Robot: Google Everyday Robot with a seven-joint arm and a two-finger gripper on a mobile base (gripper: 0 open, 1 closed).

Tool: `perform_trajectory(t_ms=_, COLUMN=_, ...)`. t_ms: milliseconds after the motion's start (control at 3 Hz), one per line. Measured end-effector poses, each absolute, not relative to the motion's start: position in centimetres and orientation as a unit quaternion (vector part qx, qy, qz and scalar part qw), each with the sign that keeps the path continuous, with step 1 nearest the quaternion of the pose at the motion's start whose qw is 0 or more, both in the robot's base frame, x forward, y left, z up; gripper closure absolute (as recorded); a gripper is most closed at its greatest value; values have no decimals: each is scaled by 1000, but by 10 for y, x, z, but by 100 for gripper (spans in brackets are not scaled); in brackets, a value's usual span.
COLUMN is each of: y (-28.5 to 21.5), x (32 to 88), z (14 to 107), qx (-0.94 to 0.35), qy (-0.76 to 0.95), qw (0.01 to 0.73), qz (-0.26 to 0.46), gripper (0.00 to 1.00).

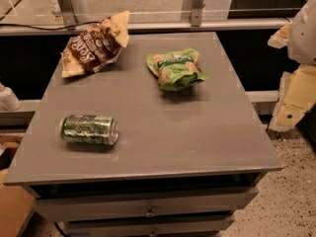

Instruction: Pick green rice chip bag

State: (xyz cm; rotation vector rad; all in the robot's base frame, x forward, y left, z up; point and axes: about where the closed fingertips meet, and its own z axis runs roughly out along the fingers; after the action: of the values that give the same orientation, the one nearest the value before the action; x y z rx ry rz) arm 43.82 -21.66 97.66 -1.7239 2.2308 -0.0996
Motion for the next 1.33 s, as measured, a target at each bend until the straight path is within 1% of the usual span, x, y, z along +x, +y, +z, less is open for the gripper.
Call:
perform_trajectory(t_ms=333, y=-210, x=442, z=974, qx=-605, qy=777, qw=169, qz=-38, gripper=0)
perform_trajectory(t_ms=667, y=-190, x=462, z=958, qx=-613, qy=765, qw=196, qz=-31, gripper=0)
perform_trajectory(t_ms=1333, y=-143, x=540, z=925, qx=-612, qy=745, qw=266, qz=-6, gripper=0)
